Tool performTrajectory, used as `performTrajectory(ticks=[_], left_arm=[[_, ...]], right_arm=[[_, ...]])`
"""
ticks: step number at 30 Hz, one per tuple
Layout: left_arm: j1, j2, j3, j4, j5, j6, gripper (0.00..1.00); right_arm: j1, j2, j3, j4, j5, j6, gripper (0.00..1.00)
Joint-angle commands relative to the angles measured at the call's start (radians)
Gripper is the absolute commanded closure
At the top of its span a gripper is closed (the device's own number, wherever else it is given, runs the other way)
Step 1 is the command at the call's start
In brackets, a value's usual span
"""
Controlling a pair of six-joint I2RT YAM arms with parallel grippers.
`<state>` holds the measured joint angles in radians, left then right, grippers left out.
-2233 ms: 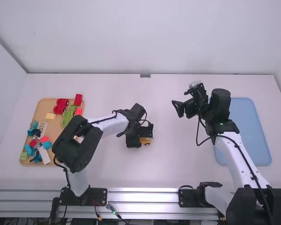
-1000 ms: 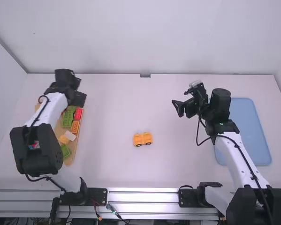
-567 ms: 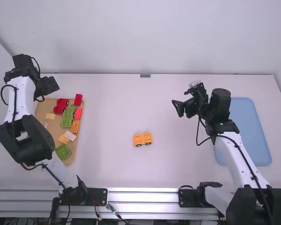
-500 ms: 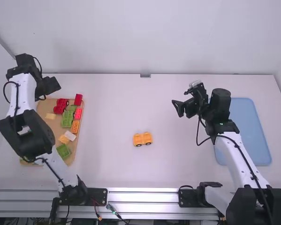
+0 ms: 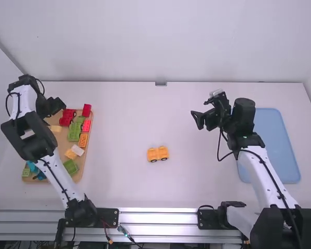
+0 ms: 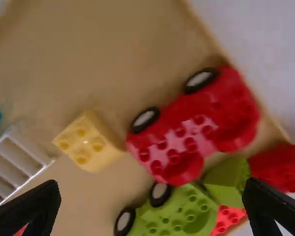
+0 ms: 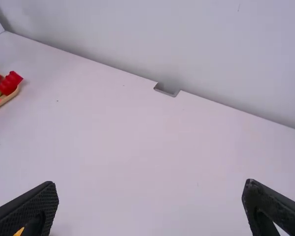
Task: Assemble lego blocks to make yellow taxi
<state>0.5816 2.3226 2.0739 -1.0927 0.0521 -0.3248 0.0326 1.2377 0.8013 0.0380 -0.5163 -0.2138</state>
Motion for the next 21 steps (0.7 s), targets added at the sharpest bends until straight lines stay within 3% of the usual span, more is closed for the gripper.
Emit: performTrajectory(ticks=[1, 5, 12, 14, 16, 19, 21], left_arm=[[0.02, 0.011, -0.009, -0.017, -0.036, -0.15, 0.01], [0.047, 0.011, -0.012, -0.024, -0.067, -0.306, 0.01], [0.067, 0.011, -0.072, 0.044, -0.061, -0.312, 0.0], [0.068, 0.011, -0.093, 0.074, -0.061, -0.316, 0.15], [0.068, 0.011, -0.111, 0.102, -0.06, -0.315, 0.13], [0.061, 0.011, -0.121, 0.115, -0.061, -0.326, 0.26], [0.06, 0.011, -0.128, 0.119, -0.065, -0.38, 0.26]], right_arm=[[0.002, -0.016, 0.035, -0.001, 0.0, 0.0, 0.01], [0.001, -0.016, 0.035, -0.002, 0.0, 0.0, 0.01], [0.0, -0.01, 0.035, 0.003, 0.0, 0.017, 0.01], [0.001, -0.003, 0.035, 0.009, 0.0, 0.034, 0.01], [0.002, -0.001, 0.035, 0.006, 0.0, 0.03, 0.01], [0.0, -0.002, 0.035, 0.005, 0.0, 0.03, 0.01], [0.002, -0.002, 0.035, 0.006, 0.0, 0.031, 0.01]])
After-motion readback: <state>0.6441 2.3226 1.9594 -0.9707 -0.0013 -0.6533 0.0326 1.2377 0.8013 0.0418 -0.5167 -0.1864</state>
